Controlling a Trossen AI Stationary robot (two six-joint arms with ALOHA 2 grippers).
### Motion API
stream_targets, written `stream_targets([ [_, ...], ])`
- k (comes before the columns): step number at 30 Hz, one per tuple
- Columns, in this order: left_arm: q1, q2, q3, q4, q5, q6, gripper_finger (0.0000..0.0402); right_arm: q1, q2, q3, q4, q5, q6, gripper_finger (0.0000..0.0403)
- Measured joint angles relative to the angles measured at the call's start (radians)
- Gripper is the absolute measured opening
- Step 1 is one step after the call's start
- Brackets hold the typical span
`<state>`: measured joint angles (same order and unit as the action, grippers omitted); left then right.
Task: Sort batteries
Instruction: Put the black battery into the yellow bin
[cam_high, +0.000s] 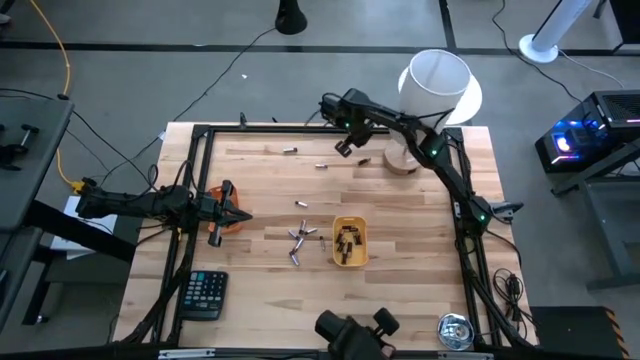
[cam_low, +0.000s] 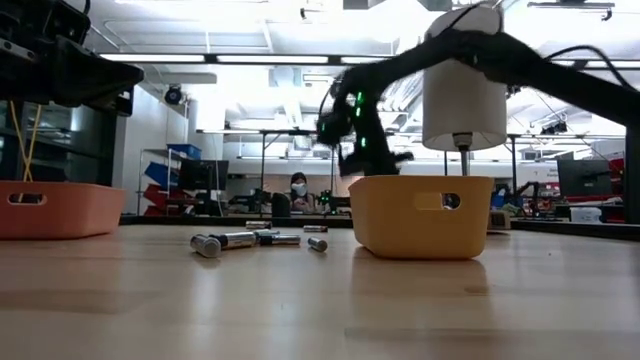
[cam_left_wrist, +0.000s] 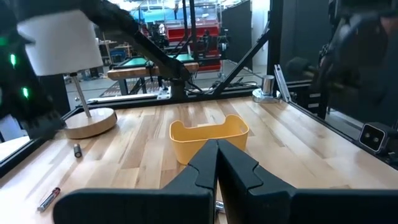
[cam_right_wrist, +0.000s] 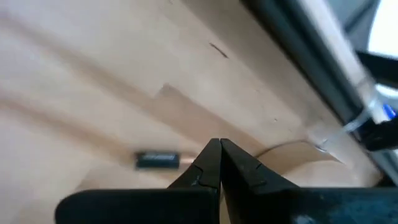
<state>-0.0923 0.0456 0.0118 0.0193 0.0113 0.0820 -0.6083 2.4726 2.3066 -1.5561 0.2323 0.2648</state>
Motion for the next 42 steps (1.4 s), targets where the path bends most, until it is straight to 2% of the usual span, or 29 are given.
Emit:
stream_targets([
  [4, 0.0, 0.0, 0.0, 0.0, 0.001, 0.0, 0.0, -0.01, -0.058, 0.005, -0.017, -0.034, -0.079, 0.0],
  [7, 0.0, 0.0, 0.0, 0.0, 0.0, 0.0, 0.0, -0.011, -0.053, -0.001, -0.003, -0.136, -0.082, 0.0],
  [12, 0.0, 0.0, 0.0, 0.0, 0.0, 0.0, 0.0, 0.043, -0.014, -0.035, 0.017, -0.111, -0.043, 0.0],
  [18, 0.0, 0.0, 0.0, 0.0, 0.0, 0.0, 0.0, 0.094, -0.068, -0.294, 0.098, -0.088, -0.029, 0.0],
  [24, 0.0, 0.0, 0.0, 0.0, 0.0, 0.0, 0.0, 0.078, -0.28, -0.607, 0.353, -0.097, 0.042, 0.0],
  [26, 0.0, 0.0, 0.0, 0.0, 0.001, 0.0, 0.0, 0.063, -0.344, -0.706, 0.458, -0.134, 0.086, 0.0],
  [29, 0.0, 0.0, 0.0, 0.0, 0.0, 0.0, 0.0, 0.066, -0.429, -0.833, 0.519, -0.136, 0.138, 0.0],
  [34, 0.0, 0.0, 0.0, 0.0, 0.0, 0.0, 0.0, 0.096, -0.573, -1.014, 0.615, 0.004, 0.299, 0.0],
  [38, 0.0, 0.0, 0.0, 0.0, 0.0, 0.0, 0.0, 0.101, -0.661, -1.119, 0.733, 0.026, 0.398, 0.0],
  [42, 0.0, 0.0, 0.0, 0.0, 0.0, 0.0, 0.0, 0.104, -0.681, -1.174, 0.75, 0.036, 0.496, 0.0],
])
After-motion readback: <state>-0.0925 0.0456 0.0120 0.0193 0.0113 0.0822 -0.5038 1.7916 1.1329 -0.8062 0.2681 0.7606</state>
